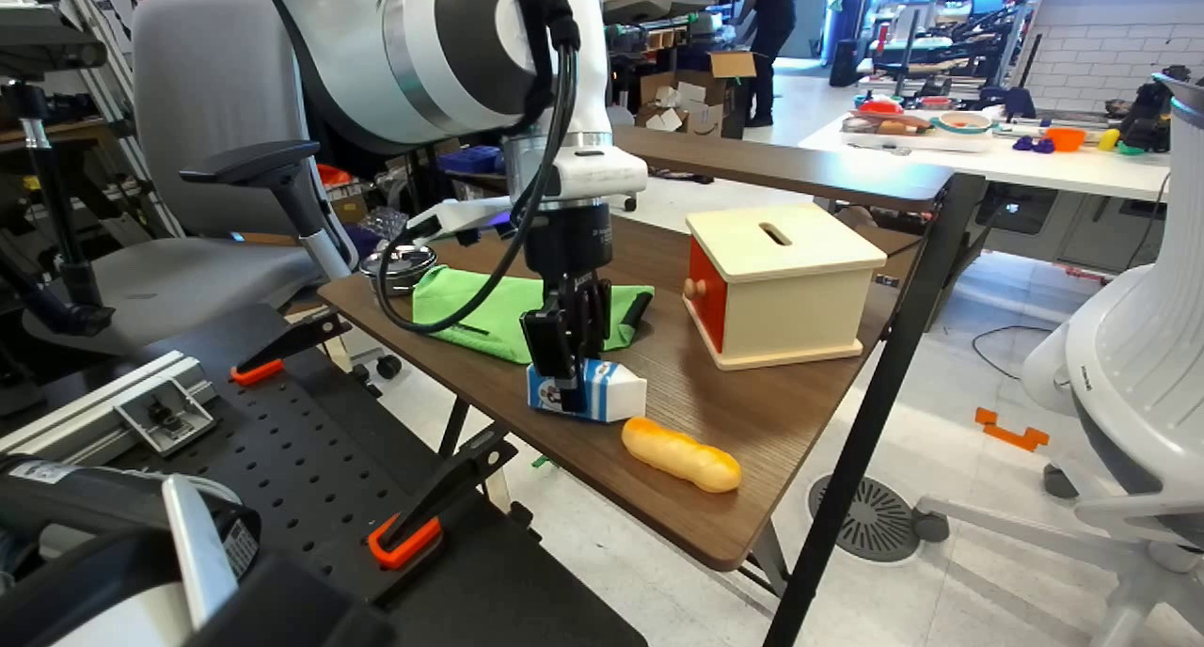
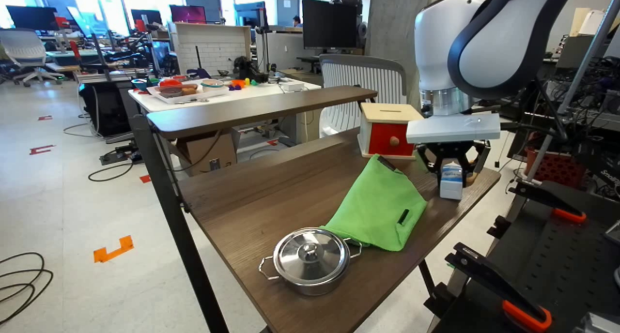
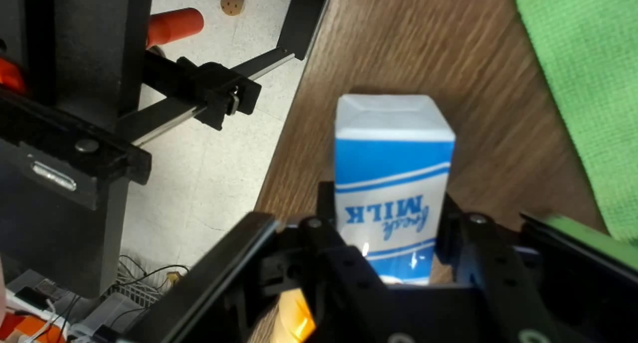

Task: Pick the milk carton and move it to the left on the desk

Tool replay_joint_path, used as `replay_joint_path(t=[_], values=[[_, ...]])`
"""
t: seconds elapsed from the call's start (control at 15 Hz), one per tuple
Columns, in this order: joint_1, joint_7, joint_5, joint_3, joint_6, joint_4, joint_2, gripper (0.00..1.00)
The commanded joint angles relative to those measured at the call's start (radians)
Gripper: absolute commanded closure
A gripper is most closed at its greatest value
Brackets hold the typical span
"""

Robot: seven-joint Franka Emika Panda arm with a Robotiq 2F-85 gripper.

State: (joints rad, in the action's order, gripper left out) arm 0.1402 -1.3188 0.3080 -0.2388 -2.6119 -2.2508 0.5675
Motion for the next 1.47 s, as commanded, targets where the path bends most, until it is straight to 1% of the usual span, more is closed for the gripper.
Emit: replay_joint_path(t=[0.0, 0.2, 0.4, 0.53, 0.73, 0.93, 1.07, 1.27, 1.4], values=[[0.008, 0.039, -0.025, -0.005, 0.009, -0.037, -0.070, 0.81], [0.001, 0.084, -0.031, 0.009, 0.022, -0.069, -0.173, 0.81], [0.006, 0.103, -0.030, 0.029, 0.023, -0.069, -0.274, 0.81], [0.006, 0.107, -0.039, 0.063, 0.015, -0.051, -0.320, 0.81], [0.010, 0.121, -0.084, 0.144, 0.001, -0.034, -0.368, 0.81], [0.028, 0.146, -0.128, 0.229, -0.015, -0.021, -0.382, 0.81], [0.049, 0.163, -0.142, 0.277, -0.044, -0.018, -0.370, 0.81], [0.082, 0.186, -0.144, 0.327, -0.079, -0.017, -0.346, 0.81], [0.101, 0.203, -0.142, 0.345, -0.108, -0.015, -0.319, 0.81]])
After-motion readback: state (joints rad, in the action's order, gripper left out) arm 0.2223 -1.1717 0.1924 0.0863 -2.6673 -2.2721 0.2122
